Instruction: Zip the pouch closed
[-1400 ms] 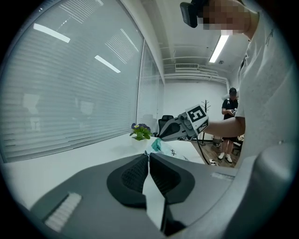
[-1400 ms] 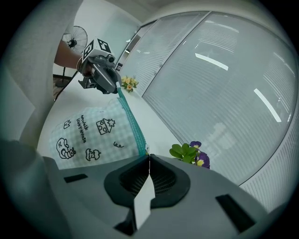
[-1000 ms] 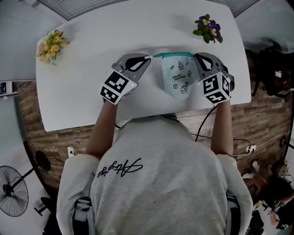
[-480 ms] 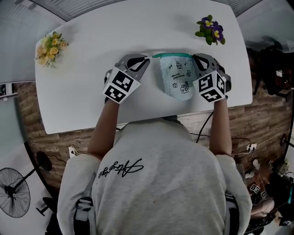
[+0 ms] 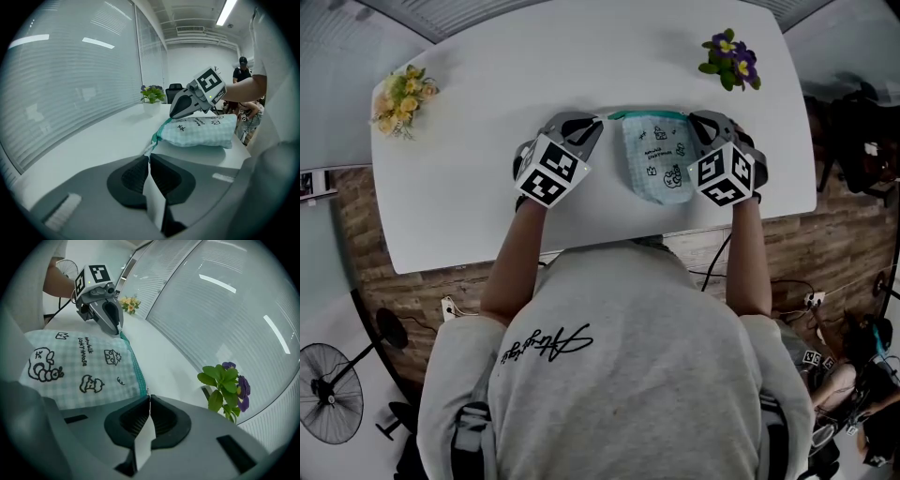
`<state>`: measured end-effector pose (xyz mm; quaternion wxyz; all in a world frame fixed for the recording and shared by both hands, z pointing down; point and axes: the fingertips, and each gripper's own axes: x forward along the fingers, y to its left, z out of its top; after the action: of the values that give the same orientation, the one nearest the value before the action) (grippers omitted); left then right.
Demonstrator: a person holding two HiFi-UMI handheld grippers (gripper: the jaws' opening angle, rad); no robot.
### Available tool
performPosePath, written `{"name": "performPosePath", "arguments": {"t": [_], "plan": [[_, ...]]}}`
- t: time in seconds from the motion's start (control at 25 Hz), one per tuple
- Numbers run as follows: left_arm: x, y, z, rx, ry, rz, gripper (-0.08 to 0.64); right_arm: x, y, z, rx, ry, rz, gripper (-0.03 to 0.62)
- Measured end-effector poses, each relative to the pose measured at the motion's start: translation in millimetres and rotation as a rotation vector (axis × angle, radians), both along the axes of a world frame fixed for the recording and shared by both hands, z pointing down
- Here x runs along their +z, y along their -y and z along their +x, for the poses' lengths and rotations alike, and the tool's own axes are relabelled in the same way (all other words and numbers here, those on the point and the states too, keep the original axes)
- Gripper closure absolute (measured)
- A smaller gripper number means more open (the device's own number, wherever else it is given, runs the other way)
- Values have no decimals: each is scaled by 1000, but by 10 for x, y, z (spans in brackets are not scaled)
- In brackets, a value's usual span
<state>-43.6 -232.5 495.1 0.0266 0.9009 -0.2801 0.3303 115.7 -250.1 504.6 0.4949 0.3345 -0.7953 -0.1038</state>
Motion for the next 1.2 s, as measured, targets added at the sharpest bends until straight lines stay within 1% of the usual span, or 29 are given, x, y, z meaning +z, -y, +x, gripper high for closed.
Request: {"name": "performPosePath", "arguments": {"t": [0.4,0.64,0.76,0.88,0.96,1.04,1.2], "plan": [[136,-44,-3,6,62,-4,543,86,-51,-15,-3,-15,-16,583],[202,-48,-13,4,95,2,533,114,-59,-19,26,-12,-17,583],[207,-44,-31,-4,93,8,502,118,-67,-24,43,-3,-17,578],[191,-28,-63,-24,87,21,467,109,-93,-23,66,24,-26,560],[182,-26,-75,-33,81,25,435,80,-97,-16,82,43,-19,537],[167,-47,-70,-37,67,24,412,43,-109,-4,95,59,-10,520],[62,-115,-57,-63,20,36,398,-54,-170,-1,104,86,8,492]]}}
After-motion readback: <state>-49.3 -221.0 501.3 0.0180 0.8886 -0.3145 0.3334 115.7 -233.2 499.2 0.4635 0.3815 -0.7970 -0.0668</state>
